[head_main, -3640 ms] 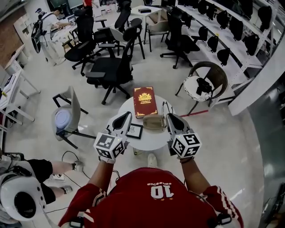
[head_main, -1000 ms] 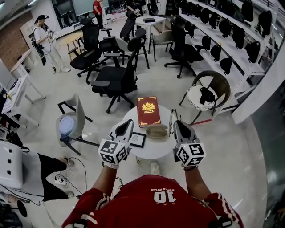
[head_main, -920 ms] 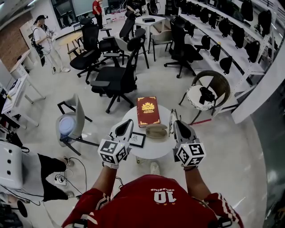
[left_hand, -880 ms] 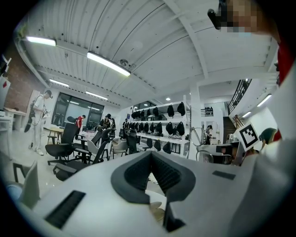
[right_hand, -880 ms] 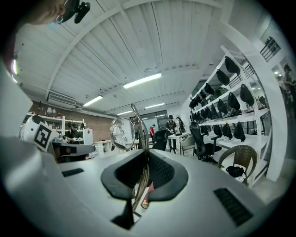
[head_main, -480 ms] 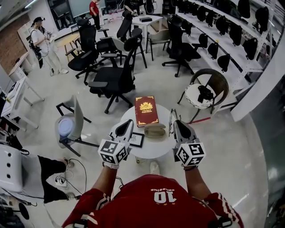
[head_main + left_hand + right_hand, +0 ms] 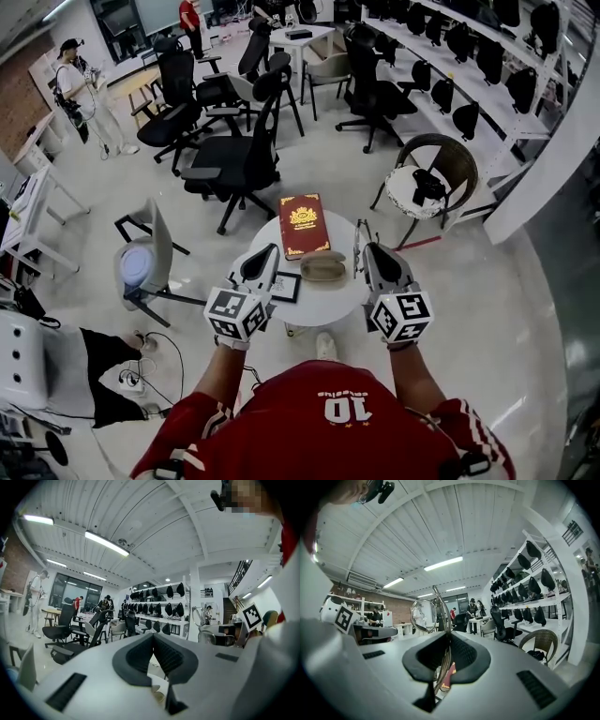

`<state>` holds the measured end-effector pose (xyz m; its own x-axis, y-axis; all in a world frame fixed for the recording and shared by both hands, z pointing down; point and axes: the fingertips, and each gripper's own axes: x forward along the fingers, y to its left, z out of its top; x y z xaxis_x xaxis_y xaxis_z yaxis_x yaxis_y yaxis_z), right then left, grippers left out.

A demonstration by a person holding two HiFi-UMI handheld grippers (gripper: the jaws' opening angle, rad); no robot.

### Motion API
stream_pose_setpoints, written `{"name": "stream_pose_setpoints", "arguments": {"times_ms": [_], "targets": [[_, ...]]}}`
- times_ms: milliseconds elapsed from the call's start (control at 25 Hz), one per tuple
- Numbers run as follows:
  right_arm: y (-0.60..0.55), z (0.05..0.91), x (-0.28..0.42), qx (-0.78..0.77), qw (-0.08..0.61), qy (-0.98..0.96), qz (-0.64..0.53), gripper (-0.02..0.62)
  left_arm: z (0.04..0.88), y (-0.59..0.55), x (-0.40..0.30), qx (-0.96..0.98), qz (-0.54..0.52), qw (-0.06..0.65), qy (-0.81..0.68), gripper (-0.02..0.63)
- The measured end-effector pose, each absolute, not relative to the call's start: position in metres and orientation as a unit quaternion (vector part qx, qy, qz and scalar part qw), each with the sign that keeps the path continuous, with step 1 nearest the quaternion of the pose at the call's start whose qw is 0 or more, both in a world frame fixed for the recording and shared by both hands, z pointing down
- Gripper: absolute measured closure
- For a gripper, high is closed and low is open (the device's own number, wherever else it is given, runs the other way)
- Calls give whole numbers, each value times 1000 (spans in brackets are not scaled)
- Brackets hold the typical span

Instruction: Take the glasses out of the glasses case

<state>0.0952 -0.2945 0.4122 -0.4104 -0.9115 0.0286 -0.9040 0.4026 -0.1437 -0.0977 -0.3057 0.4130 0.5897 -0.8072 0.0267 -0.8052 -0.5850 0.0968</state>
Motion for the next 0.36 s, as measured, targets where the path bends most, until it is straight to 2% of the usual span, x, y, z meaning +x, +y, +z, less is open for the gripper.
{"name": "stream_pose_setpoints", "arguments": {"times_ms": [360], "targets": [[-293, 413, 93, -544, 26, 836, -66, 560, 413, -305, -99, 891, -11, 48, -450, 597]]}}
